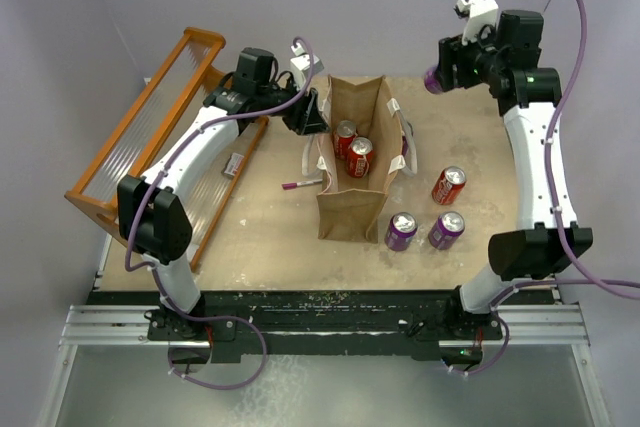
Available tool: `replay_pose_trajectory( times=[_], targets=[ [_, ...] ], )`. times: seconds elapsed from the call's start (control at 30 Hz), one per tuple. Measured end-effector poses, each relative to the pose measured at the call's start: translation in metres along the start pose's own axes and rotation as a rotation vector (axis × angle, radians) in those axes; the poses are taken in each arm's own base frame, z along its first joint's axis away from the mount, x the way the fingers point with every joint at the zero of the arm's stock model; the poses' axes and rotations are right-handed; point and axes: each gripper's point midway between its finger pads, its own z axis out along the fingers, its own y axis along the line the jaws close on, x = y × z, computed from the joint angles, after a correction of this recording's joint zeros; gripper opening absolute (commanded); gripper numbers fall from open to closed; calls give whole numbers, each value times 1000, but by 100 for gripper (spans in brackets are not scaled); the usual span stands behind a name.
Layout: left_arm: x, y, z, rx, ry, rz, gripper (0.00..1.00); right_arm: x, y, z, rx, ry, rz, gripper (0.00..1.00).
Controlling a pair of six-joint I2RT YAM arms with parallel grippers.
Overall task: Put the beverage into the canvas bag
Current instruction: Pick up the drink from the center of the board, then place the drink in the canvas bag.
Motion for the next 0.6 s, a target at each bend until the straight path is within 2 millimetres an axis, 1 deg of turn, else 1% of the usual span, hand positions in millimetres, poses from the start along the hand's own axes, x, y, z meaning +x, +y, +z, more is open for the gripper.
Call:
replay_pose_trajectory(
  times=[0.03,0.07,0.13,0.17,0.23,0.3,0.4,0.5,0.6],
  targets=[
    [0,1,0,-7,0,0,49,-15,11,-8,-25,-43,-18,0],
    [-1,2,-1,-13,-1,0,48,-26,21,-14,-49,-74,-33,0],
    [-1,3,-1,-24,-2,-7,44,-48,52,-25,-126,-136,-70,0],
    [-2,3,-1,-28,-3,-14,42,-56,69,-29,-176,-161,-84,0],
    [-2,4,-2,-35,-4,-22,38,-65,98,-33,-266,-188,-107,0],
    [-1,4,-2,-41,-4,-36,36,-66,130,-35,-365,-195,-128,0],
    [4,3,-2,-42,4,-56,30,-59,165,-32,-483,-174,-147,0],
    [9,3,-1,-41,10,-78,22,-50,185,-24,-555,-142,-156,0],
    [12,2,-1,-38,15,-95,11,-36,198,-13,-603,-99,-164,0]
  ],
)
